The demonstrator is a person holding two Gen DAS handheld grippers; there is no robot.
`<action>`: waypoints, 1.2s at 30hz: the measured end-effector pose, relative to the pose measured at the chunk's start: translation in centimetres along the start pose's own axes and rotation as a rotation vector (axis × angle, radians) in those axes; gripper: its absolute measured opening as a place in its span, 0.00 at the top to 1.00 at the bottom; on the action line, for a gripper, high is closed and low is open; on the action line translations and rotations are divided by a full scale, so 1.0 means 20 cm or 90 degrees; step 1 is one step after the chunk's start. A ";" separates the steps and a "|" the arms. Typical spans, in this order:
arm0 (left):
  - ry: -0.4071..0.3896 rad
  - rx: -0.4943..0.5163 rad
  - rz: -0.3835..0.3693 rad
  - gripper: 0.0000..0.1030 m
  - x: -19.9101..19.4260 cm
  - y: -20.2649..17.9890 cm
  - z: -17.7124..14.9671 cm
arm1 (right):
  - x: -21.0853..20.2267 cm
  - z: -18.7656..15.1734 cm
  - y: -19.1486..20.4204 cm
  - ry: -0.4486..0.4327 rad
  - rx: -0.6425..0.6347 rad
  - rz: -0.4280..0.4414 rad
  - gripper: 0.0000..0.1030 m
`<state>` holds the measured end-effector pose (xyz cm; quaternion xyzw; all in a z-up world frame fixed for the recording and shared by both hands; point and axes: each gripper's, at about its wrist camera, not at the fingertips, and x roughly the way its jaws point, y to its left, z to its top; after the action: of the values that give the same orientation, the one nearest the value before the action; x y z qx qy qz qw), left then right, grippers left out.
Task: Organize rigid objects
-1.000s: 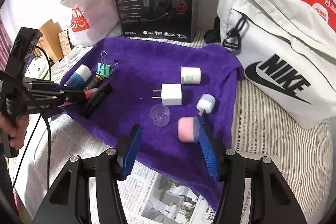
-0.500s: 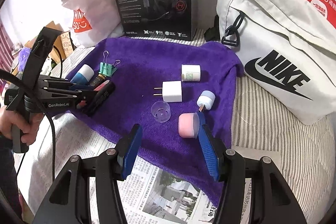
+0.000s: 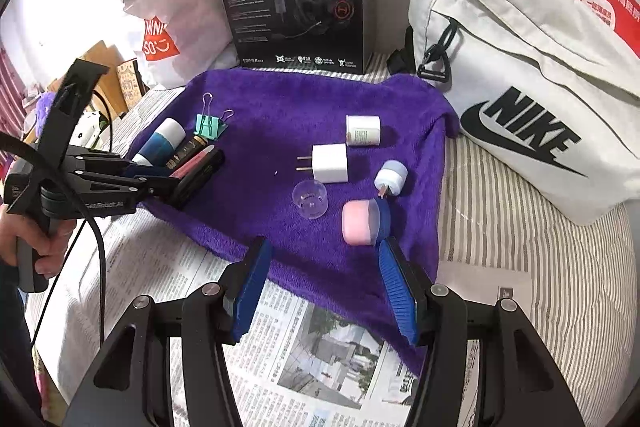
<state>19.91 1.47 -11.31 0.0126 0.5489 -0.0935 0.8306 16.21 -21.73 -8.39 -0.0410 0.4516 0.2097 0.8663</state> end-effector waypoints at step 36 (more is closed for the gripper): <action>-0.162 -0.095 0.103 0.00 -0.77 -0.30 -0.45 | -0.49 -0.18 0.14 0.016 0.103 -0.089 0.00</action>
<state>4.84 -1.05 -0.31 -0.0171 0.4420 0.0140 0.8967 7.30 -23.34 -2.30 -0.0047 0.4741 0.1112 0.8734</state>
